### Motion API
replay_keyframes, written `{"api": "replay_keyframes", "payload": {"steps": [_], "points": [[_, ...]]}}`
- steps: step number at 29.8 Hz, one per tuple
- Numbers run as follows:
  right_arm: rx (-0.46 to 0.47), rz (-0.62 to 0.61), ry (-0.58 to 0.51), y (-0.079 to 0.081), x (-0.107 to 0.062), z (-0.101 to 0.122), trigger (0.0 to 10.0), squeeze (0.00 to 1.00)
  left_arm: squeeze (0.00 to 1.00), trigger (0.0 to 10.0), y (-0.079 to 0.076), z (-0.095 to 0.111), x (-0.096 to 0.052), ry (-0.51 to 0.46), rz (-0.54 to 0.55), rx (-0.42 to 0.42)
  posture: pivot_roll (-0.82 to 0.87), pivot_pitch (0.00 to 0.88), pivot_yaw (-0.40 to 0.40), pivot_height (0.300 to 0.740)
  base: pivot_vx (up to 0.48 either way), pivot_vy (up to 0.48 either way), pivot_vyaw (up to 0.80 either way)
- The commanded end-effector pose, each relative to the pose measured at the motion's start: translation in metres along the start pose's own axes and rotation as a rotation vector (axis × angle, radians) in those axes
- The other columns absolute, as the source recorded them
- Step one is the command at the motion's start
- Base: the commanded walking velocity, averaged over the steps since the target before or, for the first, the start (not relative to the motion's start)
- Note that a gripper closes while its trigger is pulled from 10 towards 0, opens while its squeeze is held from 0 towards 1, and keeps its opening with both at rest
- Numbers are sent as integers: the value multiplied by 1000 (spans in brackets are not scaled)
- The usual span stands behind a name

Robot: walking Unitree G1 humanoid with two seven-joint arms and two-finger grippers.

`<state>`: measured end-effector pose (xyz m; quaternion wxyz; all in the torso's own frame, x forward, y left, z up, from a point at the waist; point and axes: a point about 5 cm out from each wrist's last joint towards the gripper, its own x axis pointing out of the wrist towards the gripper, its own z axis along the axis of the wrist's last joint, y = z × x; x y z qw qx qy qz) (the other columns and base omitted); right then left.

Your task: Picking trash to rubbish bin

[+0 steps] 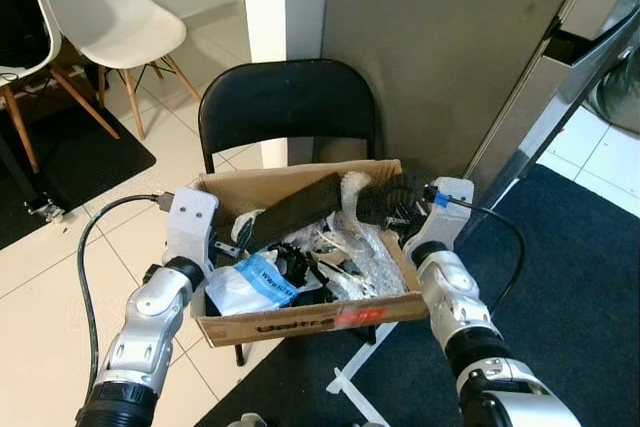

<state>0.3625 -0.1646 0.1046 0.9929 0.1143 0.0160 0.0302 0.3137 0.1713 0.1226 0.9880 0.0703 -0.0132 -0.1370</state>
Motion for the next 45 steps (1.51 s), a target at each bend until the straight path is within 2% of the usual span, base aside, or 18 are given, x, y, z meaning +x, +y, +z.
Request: {"api": "replay_keyframes", "payload": {"steps": [1, 3, 6, 9, 12, 18, 19, 21, 22, 25, 30, 31, 33, 34, 39, 41, 44, 45], "points": [[6, -12, 2, 1, 1, -1, 10000, 0, 0, 10000, 0, -8, -3, 34, -14, 2, 111, 164, 6, 740, 0, 0, 0], [-8, 24, 57, 9, 2, -10, 10000, 0, 0, 10000, 1, -10, -5, 46, -25, -14, 113, 164, 6, 740, 0, 0, 0], [-46, 22, 71, 11, 2, -12, 10000, 0, 0, 10000, -4, -8, -6, 21, -77, -46, 113, 163, 5, 740, 0, 0, 0], [-49, 15, 71, 13, 2, -13, 10000, 0, 0, 10000, -15, -1, -9, -21, -197, -82, 115, 157, 7, 740, 0, 0, 0], [-48, 16, 83, 14, 2, -15, 10000, 0, 0, 10000, -23, 1, -12, -28, -278, -75, 117, 148, 8, 740, 0, 0, 0], [-52, 30, 133, 17, 1, -23, 10000, 0, 0, 10000, -24, 0, -11, -20, -278, -59, 114, 150, 10, 740, 0, 0, 0], [-52, 46, 159, 19, 0, -27, 10000, 59, 0, 10000, -24, 0, -10, -19, -273, -56, 115, 155, 9, 740, 0, 0, 0], [-51, 54, 167, 20, 0, -28, 10000, 59, 0, 10000, -23, 0, -10, -19, -272, -55, 115, 157, 7, 740, 0, 0, 0], [-56, 58, 170, 20, 0, -28, 10000, 1000, 0, 10000, -23, 0, -9, -20, -268, -54, 115, 157, 7, 740, 0, 0, 0], [-46, 73, 169, 21, 1, -27, 10000, 1000, 0, 10000, -21, 0, -10, -20, -256, -54, 117, 160, 6, 740, 0, 0, 0], [-69, 80, 104, 21, 7, -13, 10000, 1000, 0, 10000, -20, 1, -10, -17, -255, -52, 121, 160, 8, 740, 0, 0, 0], [-83, 87, 75, 20, 10, -5, 10000, 278, 0, 10000, -19, 1, -9, -17, -251, -50, 121, 160, 9, 740, 0, 0, 0], [-92, 91, 56, 20, 12, 0, 10000, 278, 0, 10000, -18, 1, -9, -17, -249, -48, 121, 160, 9, 740, 0, 0, 0], [-89, 90, 11, 19, 16, 12, 10000, 0, 0, 10000, -17, 2, -9, -17, -243, -46, 121, 160, 9, 740, 0, 0, 0], [-62, 80, -175, 12, 30, 67, 10000, 0, 0, 10000, -10, 2, -6, -16, -205, -35, 116, 159, 12, 740, 0, 0, 0], [-62, 72, -218, 10, 33, 82, 10000, 0, 0, 10000, -9, 2, -5, -16, -196, -34, 116, 158, 12, 740, 0, 0, 0], [-66, 65, -246, 7, 34, 92, 10000, 0, 0, 10000, -8, 2, -5, -16, -191, -32, 116, 158, 12, 740, 0, 0, 0], [-79, 44, -271, 1, 35, 102, 10000, 0, 0, 10000, -7, 2, -5, -13, -186, -28, 118, 156, 14, 740, 0, 0, 0]]}}
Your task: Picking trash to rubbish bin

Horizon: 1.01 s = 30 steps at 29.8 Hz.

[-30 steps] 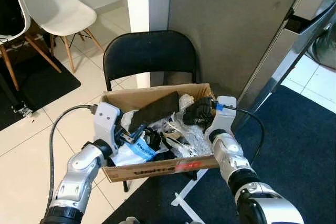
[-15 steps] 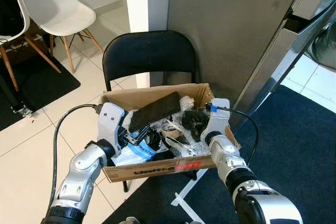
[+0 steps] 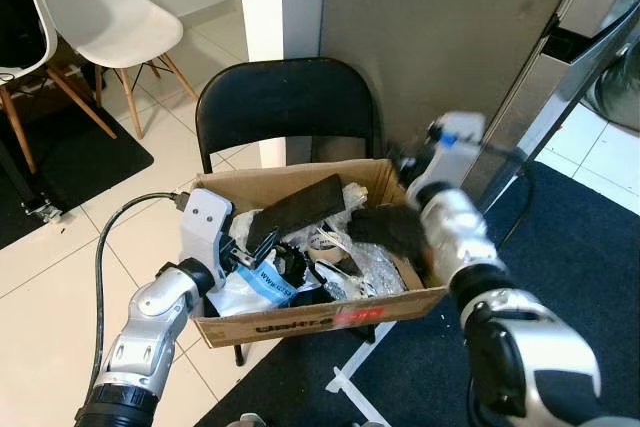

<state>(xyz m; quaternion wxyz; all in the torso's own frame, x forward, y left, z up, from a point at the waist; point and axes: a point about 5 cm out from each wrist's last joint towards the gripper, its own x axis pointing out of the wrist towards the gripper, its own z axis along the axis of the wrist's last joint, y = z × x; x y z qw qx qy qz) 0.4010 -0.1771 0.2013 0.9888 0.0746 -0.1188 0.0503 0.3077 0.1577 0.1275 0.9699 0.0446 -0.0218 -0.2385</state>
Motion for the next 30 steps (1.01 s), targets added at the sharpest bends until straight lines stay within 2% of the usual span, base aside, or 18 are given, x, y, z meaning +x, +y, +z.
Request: {"api": "replay_keyframes", "payload": {"steps": [1, 4, 8, 9, 10, 11, 12, 13, 15, 17, 22, 26, 30], "points": [[4, -27, -9, -7, 0, 3, 10000, 0, 0, 10000, 6, -4, -4, 27, 18, 18, 118, 156, 14, 740, 0, 0, 0], [-8, -61, -21, -18, -1, 7, 10000, 0, 0, 10000, 9, -5, -4, 35, 42, 29, 115, 155, 15, 740, 0, 0, 0], [-4, -81, -16, -24, -4, 6, 10000, 0, 0, 10000, 13, -5, -4, 40, 68, 37, 114, 152, 17, 740, 0, 0, 0], [0, -110, 19, -30, -11, -4, 10000, 0, 0, 10000, 24, -7, -5, 55, 171, 58, 112, 151, 19, 740, 0, 0, 0], [-3, -115, 37, -32, -15, -10, 10000, 0, 0, 10000, 32, -10, -6, 73, 238, 43, 111, 149, 20, 740, 0, 0, 0], [-3, -115, 37, -32, -15, -10, 10000, 0, 0, 10000, 32, -10, -6, 73, 238, 43, 111, 149, 20, 740, 0, 0, 0], [-8, -115, 53, -32, -18, -15, 10000, 0, 0, 10000, 37, -13, -8, 89, 288, 19, 111, 148, 19, 740, 0, 0, 0], [-13, -103, 86, -30, -28, -30, 10000, 0, 0, 10000, 48, -20, -14, 118, 397, -13, 111, 148, 19, 740, 0, 0, 0], [-23, -102, 105, -29, -39, -42, 10000, 0, 0, 10000, 54, -23, -20, 122, 471, -6, 108, 141, 20, 740, 0, 0, 0], [-28, -106, 111, -29, -42, -46, 10000, 0, 0, 10000, 55, -24, -22, 120, 494, -1, 105, 139, 22, 740, 0, 0, 0], [-5, -217, 131, -44, -73, -68, 10000, 0, 0, 10000, 52, -21, -29, 66, 543, -35, 90, 128, 37, 740, 0, 0, 0], [6, -217, 159, -43, -91, -80, 10000, 0, 0, 10000, 45, -20, -26, 50, 535, -43, 77, 124, 40, 740, 0, 0, 0], [15, -211, 162, -39, -103, -86, 10000, 0, 0, 10000, 47, -16, -26, 26, 557, -55, 84, 118, 37, 740, 0, 0, 0]]}}
